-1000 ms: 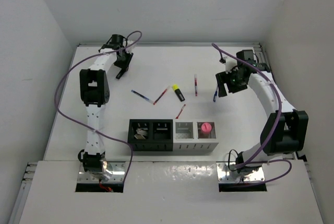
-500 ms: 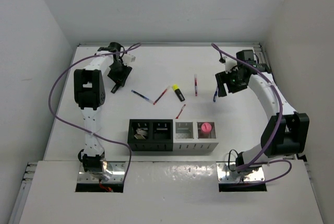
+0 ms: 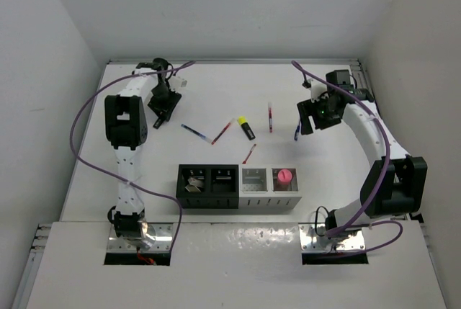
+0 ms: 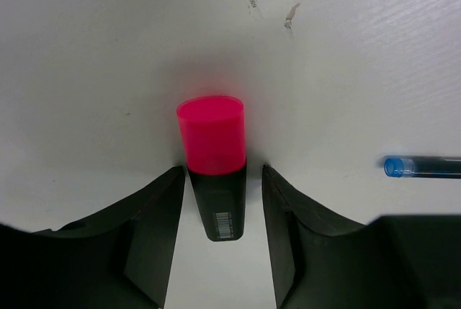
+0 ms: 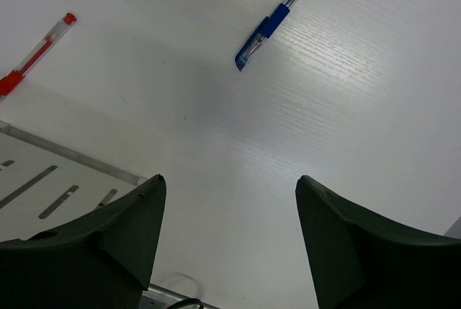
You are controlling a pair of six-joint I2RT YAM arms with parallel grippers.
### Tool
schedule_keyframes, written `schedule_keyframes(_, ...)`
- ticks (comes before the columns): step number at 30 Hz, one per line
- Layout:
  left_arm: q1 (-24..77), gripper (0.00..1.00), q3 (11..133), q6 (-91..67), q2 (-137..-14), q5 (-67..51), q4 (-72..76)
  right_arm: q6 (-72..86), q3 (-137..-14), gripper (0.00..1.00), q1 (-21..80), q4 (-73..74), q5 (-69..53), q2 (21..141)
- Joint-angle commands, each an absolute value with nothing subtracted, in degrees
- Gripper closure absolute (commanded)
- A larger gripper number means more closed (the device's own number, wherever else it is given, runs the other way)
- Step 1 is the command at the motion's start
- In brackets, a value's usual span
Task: Sort the stationery into containers
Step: Pick up the pen from the center of the board.
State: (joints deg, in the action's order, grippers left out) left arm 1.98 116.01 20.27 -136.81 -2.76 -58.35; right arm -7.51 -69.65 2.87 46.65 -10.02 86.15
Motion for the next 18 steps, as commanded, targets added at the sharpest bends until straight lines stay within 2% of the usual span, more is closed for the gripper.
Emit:
schedule_keyframes(1, 2.1, 0.48, 116.7, 20.0, -145.1, -1.5, -61.4, -7.9, -69.5, 0.28, 3.6, 45.3, -10.3, 84.8)
schedule_keyframes(9, 2.2, 0.66, 115.5, 21.0, -144.0, -3.4, -58.8, -7.6, -68.6, 0.28, 4.0, 44.5, -10.5, 84.6)
schedule_keyframes(12, 2.2, 0.8, 115.0, 21.7, -141.5, -6.9, -57.2, -7.7, -68.6, 0.28, 4.6, 44.3, -10.5, 84.6)
schedule_keyframes(13, 2.3, 0.87, 114.2, 21.6, -138.6, -7.9, -55.0, -7.7, -68.7, 0.28, 4.7, 44.3, -10.5, 84.6)
schedule_keyframes(18, 0.5, 0.99, 102.2, 20.3, -124.5, -19.1, -43.4, -8.0, -69.1, 0.28, 5.0, 43.9, -10.4, 84.7)
